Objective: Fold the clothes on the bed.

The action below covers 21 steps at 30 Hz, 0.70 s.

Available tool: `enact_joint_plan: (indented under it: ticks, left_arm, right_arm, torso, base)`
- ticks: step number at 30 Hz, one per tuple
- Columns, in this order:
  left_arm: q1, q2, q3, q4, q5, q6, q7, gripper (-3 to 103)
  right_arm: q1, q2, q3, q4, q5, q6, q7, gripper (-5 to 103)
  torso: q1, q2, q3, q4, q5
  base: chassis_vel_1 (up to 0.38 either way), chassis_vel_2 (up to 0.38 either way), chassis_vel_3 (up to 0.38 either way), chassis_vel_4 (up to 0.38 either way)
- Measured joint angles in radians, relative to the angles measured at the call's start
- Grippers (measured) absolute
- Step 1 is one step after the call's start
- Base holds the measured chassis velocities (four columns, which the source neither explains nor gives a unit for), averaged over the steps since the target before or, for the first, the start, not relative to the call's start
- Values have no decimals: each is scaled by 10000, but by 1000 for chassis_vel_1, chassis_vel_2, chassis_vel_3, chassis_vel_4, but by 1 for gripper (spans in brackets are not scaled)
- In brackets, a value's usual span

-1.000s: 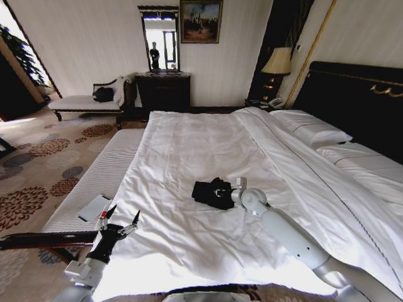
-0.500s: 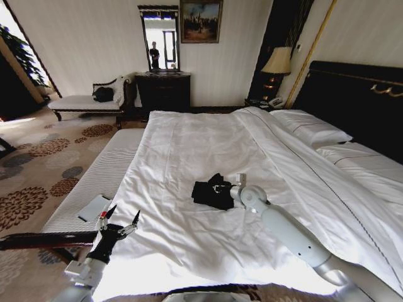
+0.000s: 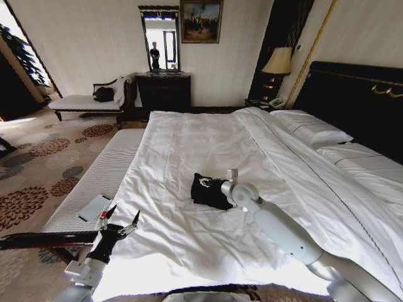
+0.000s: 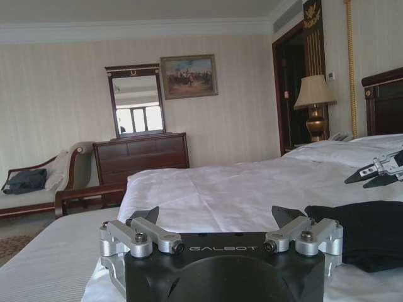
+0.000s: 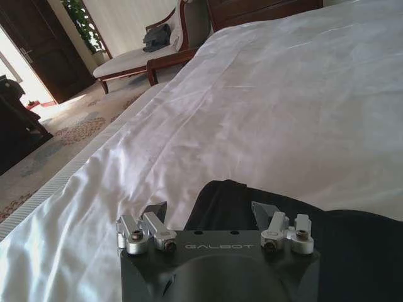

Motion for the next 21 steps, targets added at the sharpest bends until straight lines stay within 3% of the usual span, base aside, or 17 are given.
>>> enact_joint_plan:
  ticks: [3,5,6,9,10,13,14,15,18,19,21]
  left_arm:
    - [0,0,0,0,0,0,0,100]
    - [0,0,0,0,0,-1,1,100]
    - [0,0,0,0,0,-1,1,100]
    - [0,0,0,0,0,0,0,100]
    - [0,0,0,0,0,0,0,100]
    - [0,0,0,0,0,0,-1,100]
    - [0,1,0,0,0,0,-1,100]
    - [0,1,0,0,0,0,-1,100]
    - [0,0,0,0,0,0,-6,100]
    - [0,0,0,0,0,0,0,100]
    - [1,0,0,0,0,0,0,100]
  right_arm:
    - [-305,-71,308,165,-22,162,-148,84]
    - [-568,-77,551,140,-309,642,-310,94]
    - [-568,-77,551,140,-309,642,-310,94]
    - [-1100,59,992,-125,-1399,1820,-531,99]
    - [-1100,59,992,-125,-1399,1820,-531,99]
    - [-2069,118,2004,-135,-2734,2976,-786,100]
    - [-2835,-5,2889,35,-4021,3525,-1075,100]
    - [-2835,-5,2889,35,-4021,3525,-1075,100]
    - [-4394,-154,4573,564,-6247,4115,-1475,100]
    - [-5706,-63,5639,1030,-7416,4464,-1684,100]
    - [-6119,12,5933,1200,-7680,4568,-1749,100]
  torso:
    - [0,0,0,-2,1]
    - [0,0,0,-2,2]
    - [0,0,0,-2,2]
    - [0,0,0,5,3]
    - [0,0,0,5,3]
    - [0,-1,1,5,4]
    - [1,0,1,1,8]
    - [1,0,1,1,8]
    - [0,1,-1,-3,0]
    - [-1,0,-1,-7,4]
    - [-1,0,-1,-8,3]
  base:
    - [0,0,0,0]
    - [0,0,0,0]
    - [0,0,0,0]
    - [0,0,0,0]
    - [0,0,0,0]
    - [0,0,0,0]
    - [0,0,0,0]
    - [0,0,0,0]
    - [0,0,0,0]
    - [0,0,0,0]
    - [0,0,0,0]
